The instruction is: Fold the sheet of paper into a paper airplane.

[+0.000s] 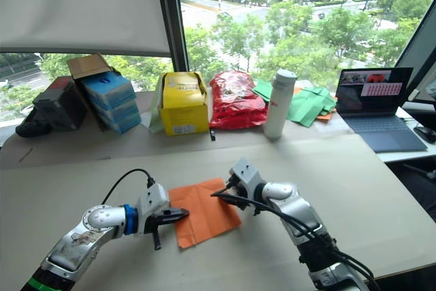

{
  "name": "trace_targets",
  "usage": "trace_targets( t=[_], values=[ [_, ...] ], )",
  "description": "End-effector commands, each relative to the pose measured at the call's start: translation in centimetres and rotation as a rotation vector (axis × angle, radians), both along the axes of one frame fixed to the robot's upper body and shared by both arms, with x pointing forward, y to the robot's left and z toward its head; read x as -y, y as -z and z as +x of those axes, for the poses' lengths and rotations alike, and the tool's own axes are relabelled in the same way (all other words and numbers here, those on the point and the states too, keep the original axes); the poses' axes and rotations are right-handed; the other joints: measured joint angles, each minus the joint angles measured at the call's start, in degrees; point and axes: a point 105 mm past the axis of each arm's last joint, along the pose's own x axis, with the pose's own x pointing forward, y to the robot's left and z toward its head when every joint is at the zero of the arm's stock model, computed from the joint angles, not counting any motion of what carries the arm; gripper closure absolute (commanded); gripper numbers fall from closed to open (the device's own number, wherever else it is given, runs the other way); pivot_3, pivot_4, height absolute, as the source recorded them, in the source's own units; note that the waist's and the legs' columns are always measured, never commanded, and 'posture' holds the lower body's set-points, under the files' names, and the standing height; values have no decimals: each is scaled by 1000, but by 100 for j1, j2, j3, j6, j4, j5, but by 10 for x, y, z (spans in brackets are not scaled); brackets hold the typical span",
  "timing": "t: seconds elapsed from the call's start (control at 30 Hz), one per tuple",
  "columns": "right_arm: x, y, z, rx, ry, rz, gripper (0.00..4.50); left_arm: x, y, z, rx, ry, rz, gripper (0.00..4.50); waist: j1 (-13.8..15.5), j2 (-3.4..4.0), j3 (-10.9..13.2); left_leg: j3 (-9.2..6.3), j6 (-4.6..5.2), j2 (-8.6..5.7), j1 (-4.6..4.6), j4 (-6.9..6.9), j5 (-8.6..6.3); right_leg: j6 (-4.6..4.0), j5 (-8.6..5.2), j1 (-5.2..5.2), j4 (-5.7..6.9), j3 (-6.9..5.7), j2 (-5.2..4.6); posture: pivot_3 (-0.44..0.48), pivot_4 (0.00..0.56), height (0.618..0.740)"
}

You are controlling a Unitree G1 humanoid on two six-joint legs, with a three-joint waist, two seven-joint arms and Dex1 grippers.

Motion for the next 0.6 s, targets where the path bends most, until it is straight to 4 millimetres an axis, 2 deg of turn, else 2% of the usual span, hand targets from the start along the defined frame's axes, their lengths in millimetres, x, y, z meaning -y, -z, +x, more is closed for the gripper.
trace_targets(
  t=[0.03,0.37,0.47,0.6],
  values=[
    [-4,-5,8,-42,35,69,1247,0,9,0,-24,-6,32,4500,-6,0,0,0,-1,0,0,0,1,0,0,0,1,0,0,0,150,740],
    [-21,4,7,-125,23,130,1247,-2,9,0,-22,-11,41,4500,-20,0,-1,0,-1,1,2,-1,0,0,0,-5,10,1,3,0,150,740],
    [-25,1,8,-127,21,161,1988,-2,9,-1,-24,-13,43,4500,-25,1,-1,0,-2,2,2,-2,1,-1,0,-7,11,2,3,0,150,740],
    [-25,2,8,-137,25,171,3378,-3,9,-2,-25,-15,45,4500,-25,1,-1,0,-2,1,1,-3,1,0,0,-9,11,2,3,0,150,740]
  ],
)
